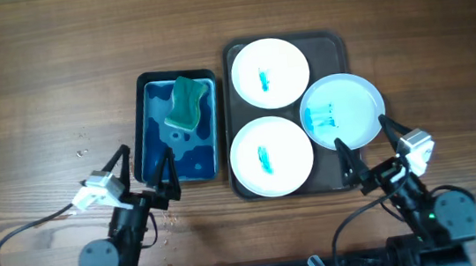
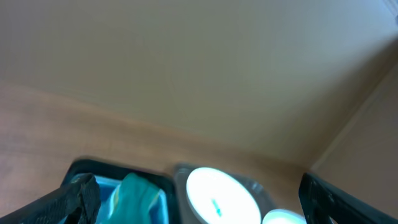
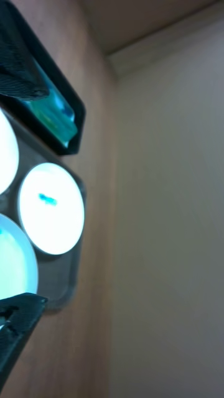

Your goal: Clean dirty plates on tray and stack at the side

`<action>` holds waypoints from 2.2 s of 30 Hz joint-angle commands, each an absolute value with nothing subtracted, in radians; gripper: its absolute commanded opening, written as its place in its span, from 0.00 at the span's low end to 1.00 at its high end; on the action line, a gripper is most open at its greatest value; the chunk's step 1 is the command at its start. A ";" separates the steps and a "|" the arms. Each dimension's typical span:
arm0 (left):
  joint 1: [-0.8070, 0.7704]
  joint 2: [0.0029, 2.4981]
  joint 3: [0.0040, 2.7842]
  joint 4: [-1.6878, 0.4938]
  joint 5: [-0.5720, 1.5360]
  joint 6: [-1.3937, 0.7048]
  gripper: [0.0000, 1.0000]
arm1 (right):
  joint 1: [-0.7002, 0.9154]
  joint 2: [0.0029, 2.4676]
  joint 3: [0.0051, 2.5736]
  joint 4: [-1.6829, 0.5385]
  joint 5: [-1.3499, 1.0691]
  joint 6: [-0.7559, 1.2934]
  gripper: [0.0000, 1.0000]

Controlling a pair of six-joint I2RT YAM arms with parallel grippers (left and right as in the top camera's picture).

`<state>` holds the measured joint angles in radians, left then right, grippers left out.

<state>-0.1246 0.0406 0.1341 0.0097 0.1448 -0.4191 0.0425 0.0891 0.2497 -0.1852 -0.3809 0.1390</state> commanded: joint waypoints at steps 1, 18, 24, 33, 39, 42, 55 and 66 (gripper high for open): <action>-0.130 0.160 0.347 -0.107 0.147 -0.400 1.00 | 0.042 0.246 0.505 -0.329 -0.427 0.041 1.00; -0.130 1.208 1.248 -0.940 0.213 -0.381 1.00 | 0.042 1.094 1.194 -0.904 -0.459 0.223 1.00; -0.157 1.471 1.245 -0.920 0.179 -0.373 0.96 | 0.044 1.175 1.193 -0.995 -0.544 0.144 0.84; -0.208 1.871 1.245 -0.717 0.061 -0.365 0.69 | 0.150 1.168 1.189 -1.089 -0.544 0.083 0.60; -0.208 1.968 1.245 -0.631 0.062 -0.366 0.06 | 0.201 1.168 1.189 -1.092 -0.537 0.110 0.57; -0.208 1.963 1.245 -0.668 0.062 -0.366 0.04 | 0.205 1.168 1.189 -1.093 -0.532 0.124 0.55; -0.208 1.848 1.265 -0.788 0.051 -0.369 0.49 | 0.205 1.168 1.189 -1.086 -0.520 0.134 0.55; -0.278 1.932 1.170 -0.525 0.049 -0.279 0.43 | 0.205 1.170 1.169 -1.098 -0.482 0.228 0.55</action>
